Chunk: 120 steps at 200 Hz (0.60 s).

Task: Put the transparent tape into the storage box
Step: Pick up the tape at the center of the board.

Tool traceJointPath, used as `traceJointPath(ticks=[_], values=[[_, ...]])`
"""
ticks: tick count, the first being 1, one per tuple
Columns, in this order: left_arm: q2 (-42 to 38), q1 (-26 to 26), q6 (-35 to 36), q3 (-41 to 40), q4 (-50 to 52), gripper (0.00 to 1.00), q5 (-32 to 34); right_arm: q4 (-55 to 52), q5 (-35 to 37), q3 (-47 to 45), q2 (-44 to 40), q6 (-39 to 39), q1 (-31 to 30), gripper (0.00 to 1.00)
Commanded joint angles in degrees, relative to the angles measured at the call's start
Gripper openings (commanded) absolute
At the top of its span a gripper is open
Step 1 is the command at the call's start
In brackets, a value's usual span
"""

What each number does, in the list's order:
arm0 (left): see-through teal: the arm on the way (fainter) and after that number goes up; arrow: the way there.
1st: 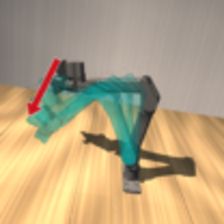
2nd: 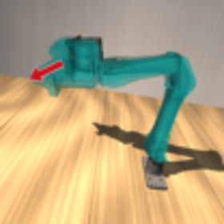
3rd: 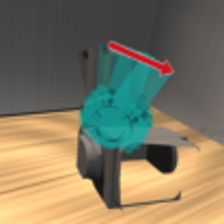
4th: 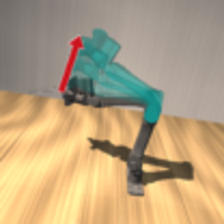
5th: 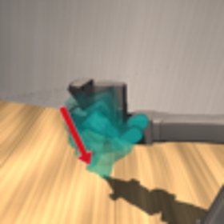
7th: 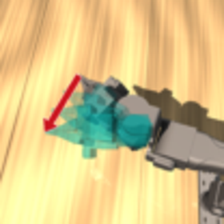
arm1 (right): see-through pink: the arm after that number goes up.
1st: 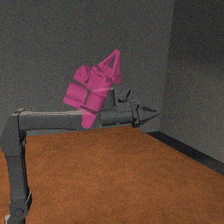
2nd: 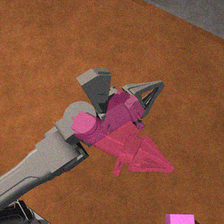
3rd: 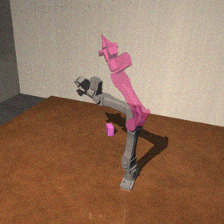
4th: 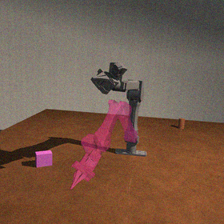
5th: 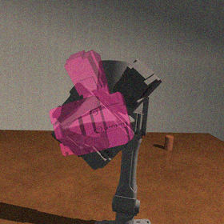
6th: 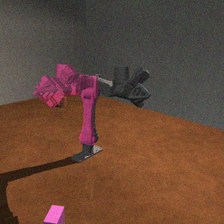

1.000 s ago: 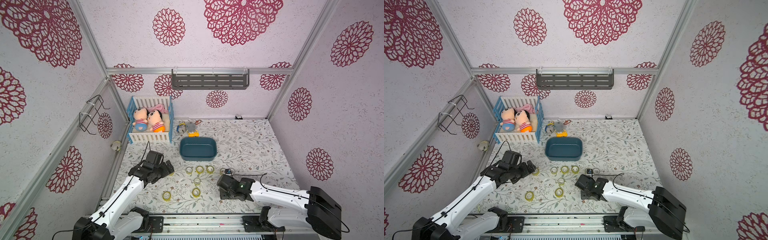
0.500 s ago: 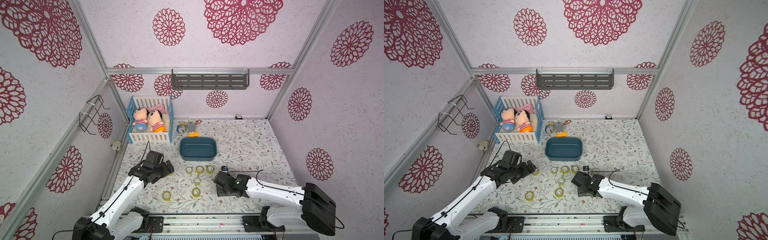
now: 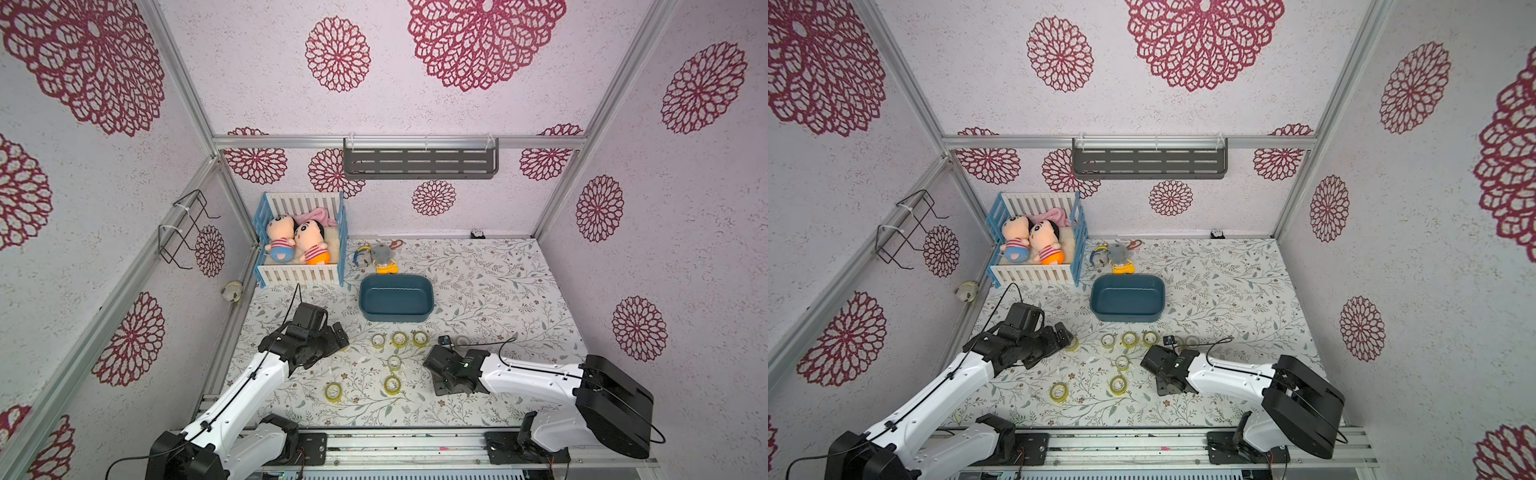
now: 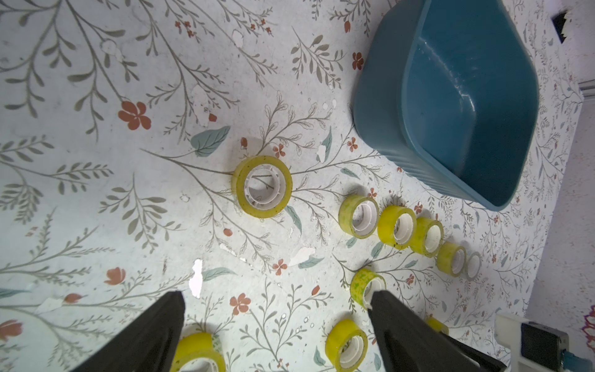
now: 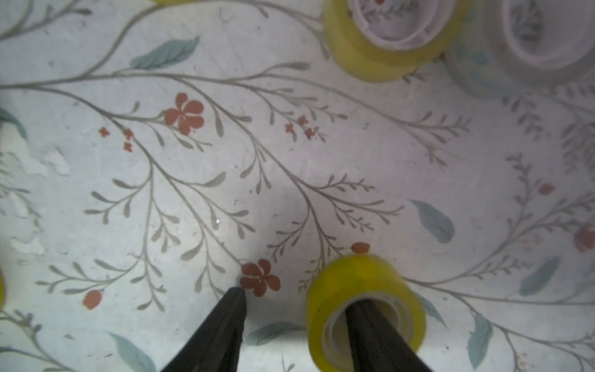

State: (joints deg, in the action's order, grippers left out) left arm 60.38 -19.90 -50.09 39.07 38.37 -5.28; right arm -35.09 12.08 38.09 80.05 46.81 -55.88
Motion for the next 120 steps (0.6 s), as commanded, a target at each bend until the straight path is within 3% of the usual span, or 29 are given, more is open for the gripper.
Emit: traceJointPath(ticks=[1,42,69,86,120], values=[[-1.2,-0.6,-0.5,-0.8,-1.0,0.97,0.0,3.0,-0.4,-2.5,-1.9,0.7,0.4,0.47],[-1.4,-0.7,0.3,2.2,1.9,0.97,0.9,3.5,0.4,-5.9,-6.1,2.6,0.4,0.16],[-2.4,-0.7,2.4,8.2,8.2,0.97,3.1,0.0,1.6,-3.9,-11.4,2.4,0.1,0.14],[-4.4,-0.7,3.1,12.9,13.8,0.97,4.6,-3.5,2.5,-0.7,-15.6,1.8,0.2,0.00],[-10.8,-0.7,4.8,17.3,20.6,0.97,6.0,-6.8,2.6,4.2,-23.1,0.6,0.1,0.00]])
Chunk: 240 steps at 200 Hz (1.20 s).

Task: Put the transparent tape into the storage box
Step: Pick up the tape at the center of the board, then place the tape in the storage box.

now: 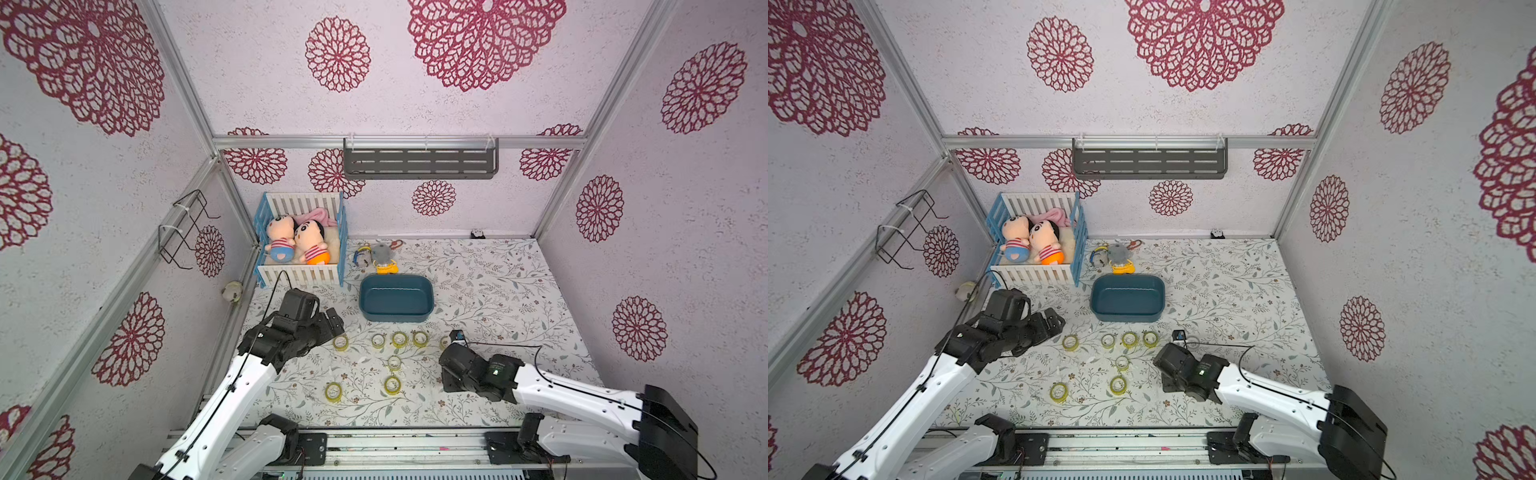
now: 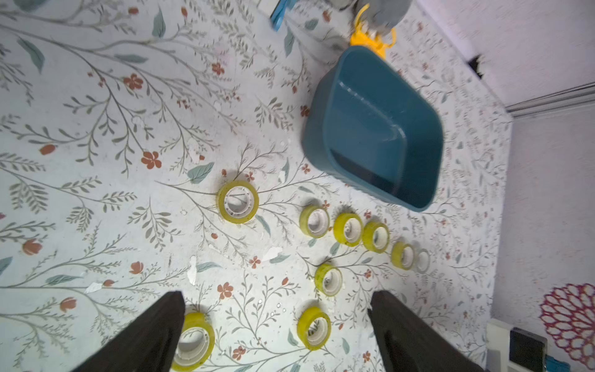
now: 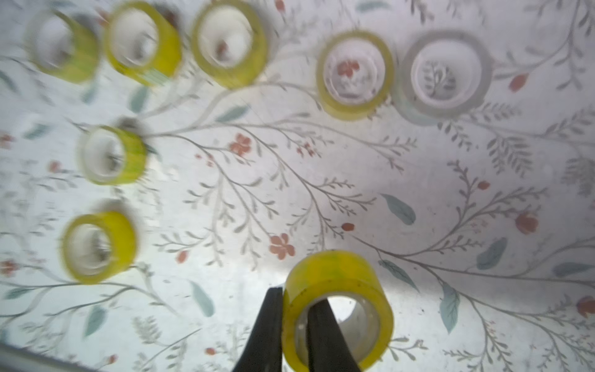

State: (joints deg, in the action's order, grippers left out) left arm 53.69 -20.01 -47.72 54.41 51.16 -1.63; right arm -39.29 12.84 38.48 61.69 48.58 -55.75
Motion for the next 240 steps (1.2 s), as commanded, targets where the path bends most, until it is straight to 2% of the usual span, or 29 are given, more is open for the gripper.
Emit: traceJointPath(ticks=[1,29,71,115,137,180,209,240], values=[[-4.3,-0.6,2.4,2.1,7.9,0.97,2.3,-2.6,1.7,3.9,-4.9,-1.3,0.0,0.00],[-4.4,-0.6,4.4,8.0,12.3,0.97,2.6,-5.8,-0.8,9.3,-3.7,-4.6,0.0,0.00],[2.4,-0.6,7.2,15.9,12.5,0.97,3.9,-11.8,1.7,25.1,7.6,-12.2,2.0,0.00],[6.9,-0.1,10.0,12.4,4.4,0.97,5.3,-6.7,-4.5,36.9,19.3,-21.3,11.5,0.00],[11.0,0.4,11.7,11.9,1.3,0.97,4.3,-4.7,-3.4,41.8,26.2,-25.0,14.1,0.00],[18.9,0.6,16.9,13.5,-0.6,0.97,2.9,-8.3,1.6,54.5,44.4,-28.1,17.0,0.00],[18.2,0.8,17.8,10.9,-2.7,0.97,3.2,-7.1,-0.8,57.8,50.8,-28.6,18.5,0.00],[14.7,2.7,16.5,7.9,-4.6,0.97,3.3,-3.7,-2.4,57.2,54.8,-29.0,18.8,0.00]])
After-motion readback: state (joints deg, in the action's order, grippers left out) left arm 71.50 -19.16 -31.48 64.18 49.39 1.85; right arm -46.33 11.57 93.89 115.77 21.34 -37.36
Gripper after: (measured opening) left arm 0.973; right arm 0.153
